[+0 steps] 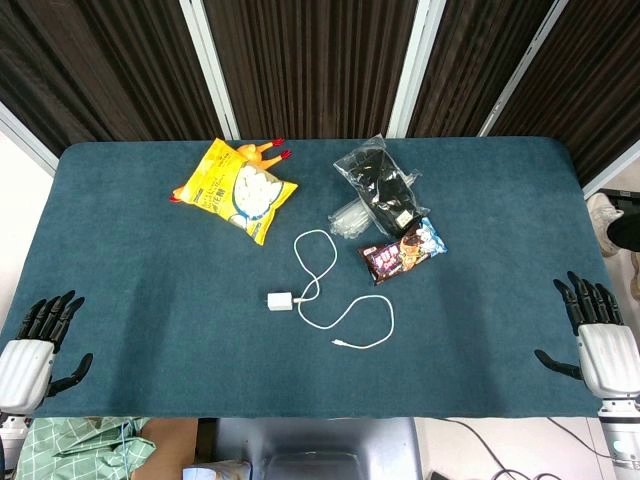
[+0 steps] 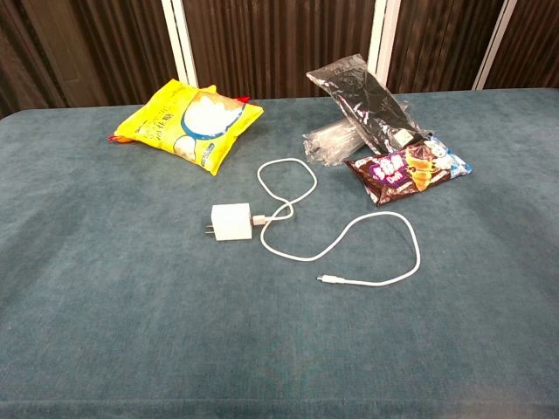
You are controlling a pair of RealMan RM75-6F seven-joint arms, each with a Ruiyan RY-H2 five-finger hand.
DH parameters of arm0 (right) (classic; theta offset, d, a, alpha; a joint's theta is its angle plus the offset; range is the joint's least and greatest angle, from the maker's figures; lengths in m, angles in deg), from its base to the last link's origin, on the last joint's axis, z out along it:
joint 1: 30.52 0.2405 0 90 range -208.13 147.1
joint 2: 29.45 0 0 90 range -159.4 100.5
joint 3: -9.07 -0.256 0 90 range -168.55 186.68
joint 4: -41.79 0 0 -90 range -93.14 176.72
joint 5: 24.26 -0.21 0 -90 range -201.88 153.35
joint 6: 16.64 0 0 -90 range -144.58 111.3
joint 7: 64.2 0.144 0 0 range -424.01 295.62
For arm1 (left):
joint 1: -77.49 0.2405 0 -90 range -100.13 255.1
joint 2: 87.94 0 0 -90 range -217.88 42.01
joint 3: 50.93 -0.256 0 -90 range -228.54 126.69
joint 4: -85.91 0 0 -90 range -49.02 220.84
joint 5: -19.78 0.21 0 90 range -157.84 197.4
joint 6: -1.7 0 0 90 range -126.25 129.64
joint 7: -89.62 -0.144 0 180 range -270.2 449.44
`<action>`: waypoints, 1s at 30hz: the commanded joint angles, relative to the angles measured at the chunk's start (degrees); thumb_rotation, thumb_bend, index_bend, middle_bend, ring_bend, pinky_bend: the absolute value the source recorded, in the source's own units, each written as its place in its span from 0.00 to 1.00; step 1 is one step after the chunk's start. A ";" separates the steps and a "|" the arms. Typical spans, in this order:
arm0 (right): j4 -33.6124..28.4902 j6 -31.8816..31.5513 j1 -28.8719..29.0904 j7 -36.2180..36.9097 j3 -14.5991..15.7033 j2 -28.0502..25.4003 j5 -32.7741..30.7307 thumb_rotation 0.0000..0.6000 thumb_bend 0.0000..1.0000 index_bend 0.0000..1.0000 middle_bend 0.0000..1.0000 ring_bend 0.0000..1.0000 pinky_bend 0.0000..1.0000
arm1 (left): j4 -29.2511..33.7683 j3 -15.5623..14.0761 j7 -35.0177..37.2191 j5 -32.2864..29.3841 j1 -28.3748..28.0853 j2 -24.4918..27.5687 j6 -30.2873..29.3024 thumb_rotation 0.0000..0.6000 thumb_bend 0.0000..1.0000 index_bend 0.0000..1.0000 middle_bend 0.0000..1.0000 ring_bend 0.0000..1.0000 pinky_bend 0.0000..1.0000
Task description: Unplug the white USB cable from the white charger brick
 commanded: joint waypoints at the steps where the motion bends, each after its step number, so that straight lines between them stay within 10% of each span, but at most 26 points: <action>1: -0.06 -0.54 -0.14 0.06 0.10 0.21 0.57 1.00 0.11 0.00 0.00 0.00 0.00 | -0.19 -0.55 0.47 1.23 0.14 -0.07 -0.48 1.00 0.38 0.00 0.00 0.00 0.05; 7: -0.08 -0.58 -0.21 -0.94 0.89 0.55 1.90 1.00 0.11 0.00 0.00 0.00 0.00 | 0.02 -1.72 2.86 5.70 -1.32 -0.93 -0.45 1.00 0.38 0.00 0.00 0.06 0.21; 17: 0.08 1.22 0.49 -1.53 0.57 0.95 0.68 1.00 0.11 0.00 0.00 0.00 0.00 | 8.41 -0.72 -7.97 12.82 -7.92 -8.75 6.19 1.00 0.37 0.07 0.07 0.55 0.72; 30: -0.05 2.16 0.98 -1.92 0.72 1.06 0.56 1.00 0.11 0.00 0.00 0.00 0.00 | 10.54 9.34 -28.08 -8.76 -18.30 -23.99 25.04 1.00 0.35 0.15 0.15 0.83 0.92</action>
